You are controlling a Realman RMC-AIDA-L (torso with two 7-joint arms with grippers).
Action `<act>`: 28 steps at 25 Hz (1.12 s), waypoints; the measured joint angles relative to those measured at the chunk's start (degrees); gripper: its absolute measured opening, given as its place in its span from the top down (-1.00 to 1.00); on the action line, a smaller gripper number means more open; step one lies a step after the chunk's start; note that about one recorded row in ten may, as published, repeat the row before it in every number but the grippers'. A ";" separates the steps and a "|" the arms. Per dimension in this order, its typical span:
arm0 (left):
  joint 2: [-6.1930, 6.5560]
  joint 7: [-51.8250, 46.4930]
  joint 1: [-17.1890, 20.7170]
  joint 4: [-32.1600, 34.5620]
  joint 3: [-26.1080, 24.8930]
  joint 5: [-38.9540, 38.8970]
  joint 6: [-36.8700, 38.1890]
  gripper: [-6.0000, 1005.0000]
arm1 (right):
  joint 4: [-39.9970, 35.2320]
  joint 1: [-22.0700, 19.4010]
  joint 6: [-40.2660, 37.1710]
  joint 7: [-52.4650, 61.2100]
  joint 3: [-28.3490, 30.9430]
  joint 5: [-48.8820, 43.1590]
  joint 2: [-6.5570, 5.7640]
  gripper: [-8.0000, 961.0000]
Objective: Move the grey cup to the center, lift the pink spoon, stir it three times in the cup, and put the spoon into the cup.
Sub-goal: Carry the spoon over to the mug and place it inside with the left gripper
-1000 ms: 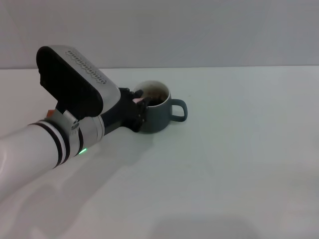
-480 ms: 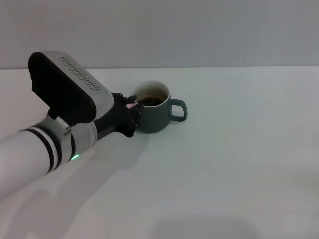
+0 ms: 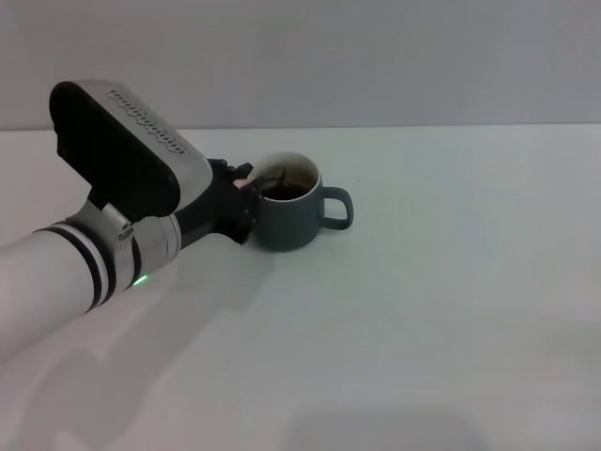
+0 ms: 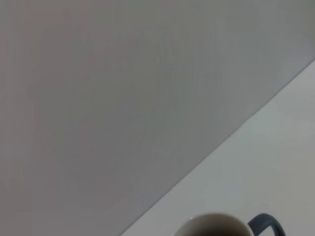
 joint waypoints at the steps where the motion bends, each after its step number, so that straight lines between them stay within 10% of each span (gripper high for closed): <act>1: 0.00 0.00 0.00 0.00 0.00 0.00 0.00 0.55 | -0.01 0.00 0.00 0.00 0.00 0.00 0.00 0.98; 11: -2.70 12.75 -2.26 2.66 -1.95 -11.07 -1.61 0.52 | -0.12 0.13 0.00 0.00 0.00 0.24 -0.05 0.98; 18: -8.87 29.20 -0.99 2.64 -9.24 -19.07 -8.98 0.49 | -0.13 0.10 0.00 0.00 0.00 0.33 -0.09 0.99; 28: -9.40 33.41 1.70 2.53 -14.47 -22.88 -9.92 0.46 | -0.13 0.42 0.22 0.00 0.00 0.25 -0.09 0.99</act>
